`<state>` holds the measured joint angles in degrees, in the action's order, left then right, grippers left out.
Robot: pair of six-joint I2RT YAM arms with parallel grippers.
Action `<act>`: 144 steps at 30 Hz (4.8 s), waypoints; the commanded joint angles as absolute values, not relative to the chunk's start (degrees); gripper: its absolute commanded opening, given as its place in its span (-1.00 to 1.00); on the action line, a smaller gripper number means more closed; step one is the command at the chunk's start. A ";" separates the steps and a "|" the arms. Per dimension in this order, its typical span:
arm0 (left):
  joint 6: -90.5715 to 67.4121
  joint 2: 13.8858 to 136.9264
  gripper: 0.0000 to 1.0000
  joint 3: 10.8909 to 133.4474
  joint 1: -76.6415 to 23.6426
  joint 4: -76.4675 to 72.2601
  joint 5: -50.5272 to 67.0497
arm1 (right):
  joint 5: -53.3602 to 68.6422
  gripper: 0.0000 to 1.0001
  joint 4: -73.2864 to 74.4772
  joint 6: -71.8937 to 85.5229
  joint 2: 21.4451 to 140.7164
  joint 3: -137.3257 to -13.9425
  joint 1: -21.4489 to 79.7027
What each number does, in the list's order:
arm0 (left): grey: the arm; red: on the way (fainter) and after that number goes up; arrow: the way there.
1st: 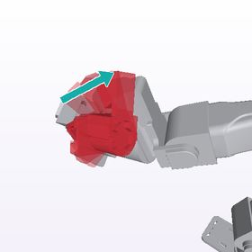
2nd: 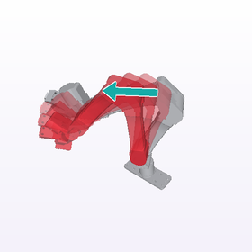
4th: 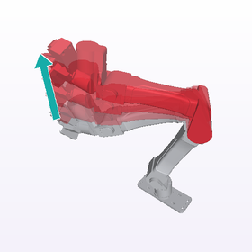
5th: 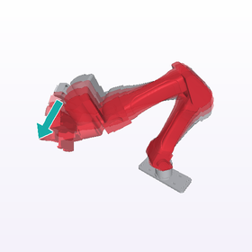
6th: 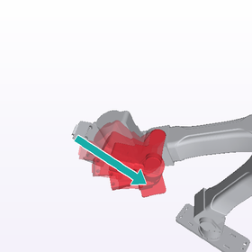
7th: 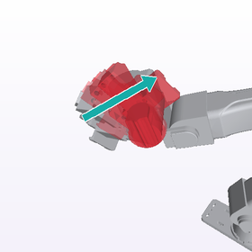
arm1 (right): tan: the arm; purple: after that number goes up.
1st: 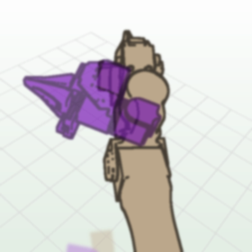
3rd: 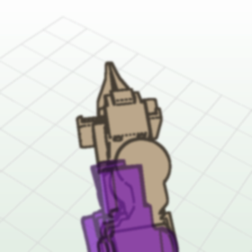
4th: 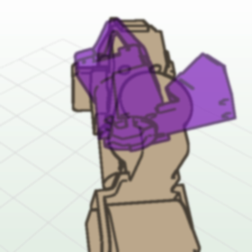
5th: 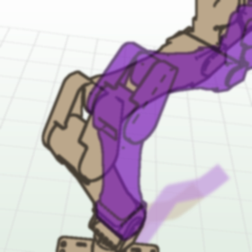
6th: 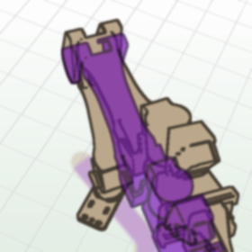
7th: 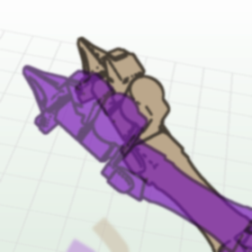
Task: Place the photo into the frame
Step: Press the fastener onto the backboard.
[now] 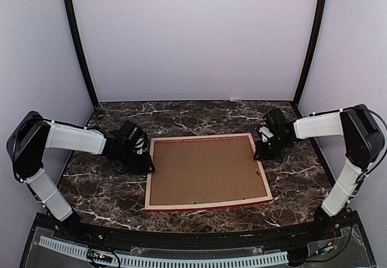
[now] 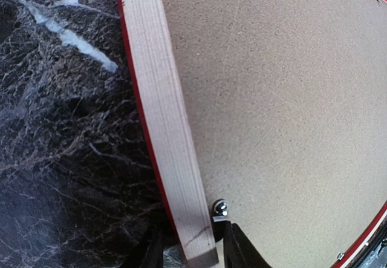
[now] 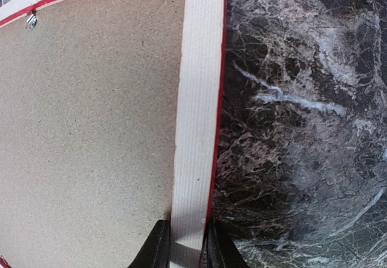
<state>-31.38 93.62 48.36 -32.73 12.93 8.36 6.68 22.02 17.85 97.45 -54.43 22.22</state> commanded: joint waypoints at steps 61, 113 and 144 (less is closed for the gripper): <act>-24.16 96.53 -0.44 51.37 -32.19 15.48 1.94 | 7.60 -0.63 21.94 16.26 101.03 -53.29 22.14; -39.51 93.52 -0.68 44.39 -37.76 8.86 4.34 | 10.78 0.08 21.56 21.73 82.57 -39.68 24.45; -37.93 93.78 -0.69 45.44 -37.90 10.63 2.67 | 10.15 -0.45 22.64 20.65 85.15 -40.93 25.80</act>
<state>-39.18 92.40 45.71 -37.32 8.25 2.00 10.66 23.33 21.69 83.50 -39.66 25.54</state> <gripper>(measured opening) 0.189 0.286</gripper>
